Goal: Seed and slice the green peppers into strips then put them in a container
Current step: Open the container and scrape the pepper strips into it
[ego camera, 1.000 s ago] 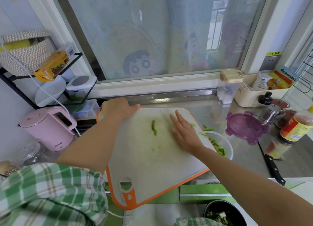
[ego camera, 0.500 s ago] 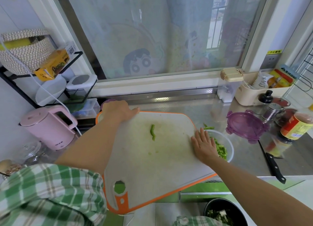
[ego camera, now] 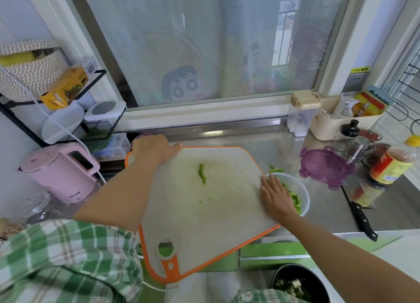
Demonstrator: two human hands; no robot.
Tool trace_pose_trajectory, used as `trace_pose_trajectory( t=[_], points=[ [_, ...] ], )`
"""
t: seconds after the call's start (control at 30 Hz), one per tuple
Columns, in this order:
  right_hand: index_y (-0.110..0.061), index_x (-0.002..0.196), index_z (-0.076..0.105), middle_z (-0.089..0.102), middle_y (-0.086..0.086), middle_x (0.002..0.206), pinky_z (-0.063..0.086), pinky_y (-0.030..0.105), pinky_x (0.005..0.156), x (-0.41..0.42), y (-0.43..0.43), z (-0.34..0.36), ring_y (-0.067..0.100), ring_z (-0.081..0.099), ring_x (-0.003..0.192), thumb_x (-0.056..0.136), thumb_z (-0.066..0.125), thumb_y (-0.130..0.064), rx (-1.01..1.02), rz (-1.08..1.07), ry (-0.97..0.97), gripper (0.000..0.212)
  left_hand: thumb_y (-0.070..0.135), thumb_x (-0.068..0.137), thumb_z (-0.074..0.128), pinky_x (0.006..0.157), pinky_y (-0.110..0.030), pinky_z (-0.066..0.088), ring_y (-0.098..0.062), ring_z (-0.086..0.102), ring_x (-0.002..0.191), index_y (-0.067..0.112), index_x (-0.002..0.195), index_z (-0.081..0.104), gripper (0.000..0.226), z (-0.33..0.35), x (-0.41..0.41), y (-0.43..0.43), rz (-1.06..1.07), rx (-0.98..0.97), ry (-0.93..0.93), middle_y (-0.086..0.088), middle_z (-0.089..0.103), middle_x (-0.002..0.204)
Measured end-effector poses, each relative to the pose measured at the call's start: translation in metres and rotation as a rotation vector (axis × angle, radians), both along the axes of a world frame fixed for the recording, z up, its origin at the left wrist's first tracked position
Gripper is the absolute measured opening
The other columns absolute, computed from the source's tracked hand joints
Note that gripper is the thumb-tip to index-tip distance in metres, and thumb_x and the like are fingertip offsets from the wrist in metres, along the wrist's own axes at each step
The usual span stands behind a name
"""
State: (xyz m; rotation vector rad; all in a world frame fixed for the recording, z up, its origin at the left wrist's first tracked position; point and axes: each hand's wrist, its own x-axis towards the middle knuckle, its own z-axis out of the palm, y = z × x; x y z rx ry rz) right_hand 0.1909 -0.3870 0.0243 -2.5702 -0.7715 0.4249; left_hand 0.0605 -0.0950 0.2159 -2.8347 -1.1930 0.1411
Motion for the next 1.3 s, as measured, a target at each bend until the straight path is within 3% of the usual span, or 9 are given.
trace_pose_trajectory(
  t=[0.07,0.2,0.33,0.47,0.57,0.67,0.8,1.13,1.3],
  points=[
    [-0.025,0.153,0.014,-0.006,0.0,0.162,0.003,0.039,0.118,0.003,-0.003,0.003,0.017,-0.004,0.148,0.103,0.019,-0.046,-0.03,-0.088,0.03,0.055,0.071,0.091,0.034,0.092,-0.038,0.038,-0.029,0.056,0.118,0.015,0.127,0.058,0.07,0.0,0.001,-0.001,-0.005,0.001,0.028,-0.006,0.062,0.126],
    [-0.032,0.152,0.018,-0.001,-0.003,0.161,0.005,0.04,0.117,0.006,-0.009,0.0,0.018,-0.001,0.149,0.102,0.021,-0.047,-0.069,-0.033,0.002,0.052,0.072,0.091,0.034,0.089,-0.037,0.036,-0.028,0.057,0.116,0.015,0.125,0.058,0.071,-0.001,-0.001,-0.001,-0.012,0.009,0.045,-0.006,0.062,0.124],
    [-0.016,0.154,0.014,-0.001,0.002,0.162,0.005,0.039,0.119,0.006,-0.004,-0.002,0.018,-0.002,0.149,0.102,0.018,-0.048,-0.063,-0.151,0.043,0.061,0.071,0.091,0.033,0.092,-0.037,0.038,-0.029,0.056,0.117,0.015,0.125,0.058,0.07,-0.001,-0.002,-0.002,-0.012,0.009,0.04,-0.007,0.062,0.124],
    [-0.014,0.153,0.013,0.001,0.002,0.16,0.0,0.022,0.117,-0.013,0.033,0.025,0.013,0.004,0.148,0.099,0.02,-0.052,0.267,0.161,-0.086,0.067,0.069,0.092,0.033,0.092,-0.037,0.039,-0.03,0.055,0.119,0.015,0.127,0.057,0.069,0.001,0.001,-0.003,-0.009,-0.003,0.039,-0.007,0.061,0.128],
    [-0.01,0.152,0.017,0.005,0.002,0.16,0.006,0.026,0.12,-0.045,0.065,0.062,0.009,0.005,0.148,0.096,0.018,-0.058,0.498,0.421,-0.13,0.074,0.07,0.092,0.033,0.083,-0.035,0.036,-0.029,0.056,0.118,0.015,0.126,0.059,0.069,0.001,0.005,-0.006,-0.003,0.005,0.058,-0.006,0.062,0.126],
    [-0.007,0.152,0.015,0.007,0.009,0.161,0.01,0.032,0.12,-0.078,0.089,0.094,0.014,0.004,0.149,0.1,0.021,-0.046,0.562,0.646,-0.195,0.065,0.071,0.092,0.034,0.081,-0.035,0.034,-0.03,0.056,0.119,0.014,0.125,0.059,0.07,0.0,0.009,-0.008,-0.001,0.023,0.095,-0.007,0.061,0.128],
    [-0.014,0.154,0.01,0.003,0.003,0.162,-0.001,0.031,0.12,-0.107,0.103,0.105,0.01,-0.003,0.148,0.099,0.02,-0.041,0.501,0.781,-0.229,0.062,0.071,0.092,0.032,0.08,-0.035,0.031,-0.029,0.054,0.123,0.014,0.13,0.057,0.073,0.001,0.01,-0.011,0.002,0.03,0.125,-0.008,0.059,0.133],
    [-0.032,0.152,0.002,-0.003,-0.013,0.16,-0.004,0.033,0.119,-0.058,0.075,0.06,0.003,-0.007,0.146,0.087,-0.004,-0.054,0.267,0.418,-0.143,0.069,0.068,0.094,0.03,0.088,-0.037,0.039,-0.03,0.054,0.121,0.014,0.13,0.057,0.071,-0.005,0.009,-0.011,0.015,-0.001,0.081,-0.007,0.059,0.132],
    [-0.021,0.154,0.001,-0.004,-0.005,0.161,-0.003,0.032,0.119,-0.029,0.048,0.029,0.009,-0.006,0.148,0.103,0.011,-0.041,0.094,0.197,-0.053,0.056,0.069,0.093,0.03,0.082,-0.036,0.036,-0.03,0.055,0.12,0.014,0.128,0.058,0.071,-0.004,0.009,-0.01,-0.011,0.013,0.099,-0.007,0.06,0.129]
  ],
)
